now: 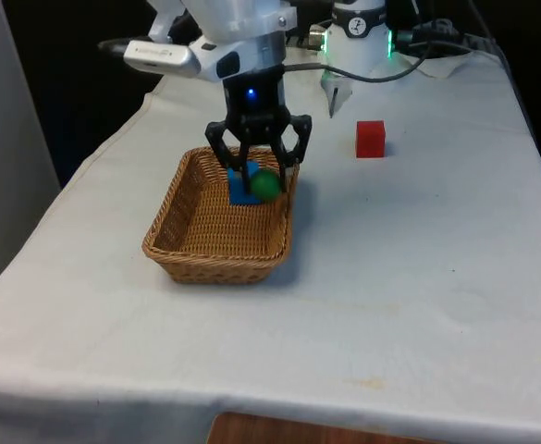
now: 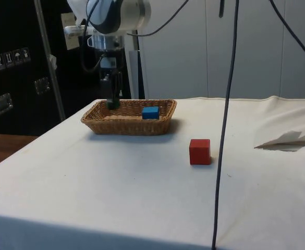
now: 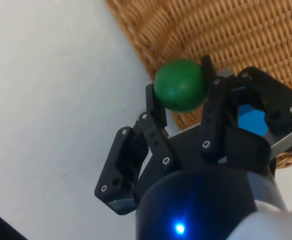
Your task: Place all non-red objects into the basket.
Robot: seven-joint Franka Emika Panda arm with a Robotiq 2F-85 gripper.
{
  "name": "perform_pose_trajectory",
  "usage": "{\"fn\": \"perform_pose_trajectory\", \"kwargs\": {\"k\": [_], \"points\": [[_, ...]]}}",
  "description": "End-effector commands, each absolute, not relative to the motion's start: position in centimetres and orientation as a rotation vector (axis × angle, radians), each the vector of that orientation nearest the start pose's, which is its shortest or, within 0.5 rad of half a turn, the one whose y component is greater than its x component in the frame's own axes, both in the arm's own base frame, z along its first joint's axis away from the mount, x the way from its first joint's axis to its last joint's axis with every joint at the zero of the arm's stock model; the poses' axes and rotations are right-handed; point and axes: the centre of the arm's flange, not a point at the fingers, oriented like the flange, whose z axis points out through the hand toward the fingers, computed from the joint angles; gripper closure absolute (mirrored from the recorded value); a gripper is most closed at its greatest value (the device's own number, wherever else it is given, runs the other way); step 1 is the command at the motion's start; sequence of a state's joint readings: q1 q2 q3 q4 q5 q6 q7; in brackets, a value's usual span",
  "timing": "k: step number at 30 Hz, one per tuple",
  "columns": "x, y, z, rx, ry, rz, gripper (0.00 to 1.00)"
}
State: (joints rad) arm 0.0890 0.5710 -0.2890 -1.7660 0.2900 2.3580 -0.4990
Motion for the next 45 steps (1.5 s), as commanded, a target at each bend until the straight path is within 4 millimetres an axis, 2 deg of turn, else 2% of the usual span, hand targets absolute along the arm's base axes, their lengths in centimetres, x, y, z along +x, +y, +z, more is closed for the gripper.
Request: {"fn": "perform_pose_trajectory", "kwargs": {"k": [1,16,30,45], "points": [[65.8,-11.5,25.3,-3.095,-0.225,-0.112,1.00],[66.3,-13.1,22.9,-3.142,-0.221,-0.091,1.00],[66.4,-13.7,20.8,-3.153,-0.218,-0.074,1.00],[66.4,-13.7,20.6,-3.155,-0.215,-0.061,1.00]]}}
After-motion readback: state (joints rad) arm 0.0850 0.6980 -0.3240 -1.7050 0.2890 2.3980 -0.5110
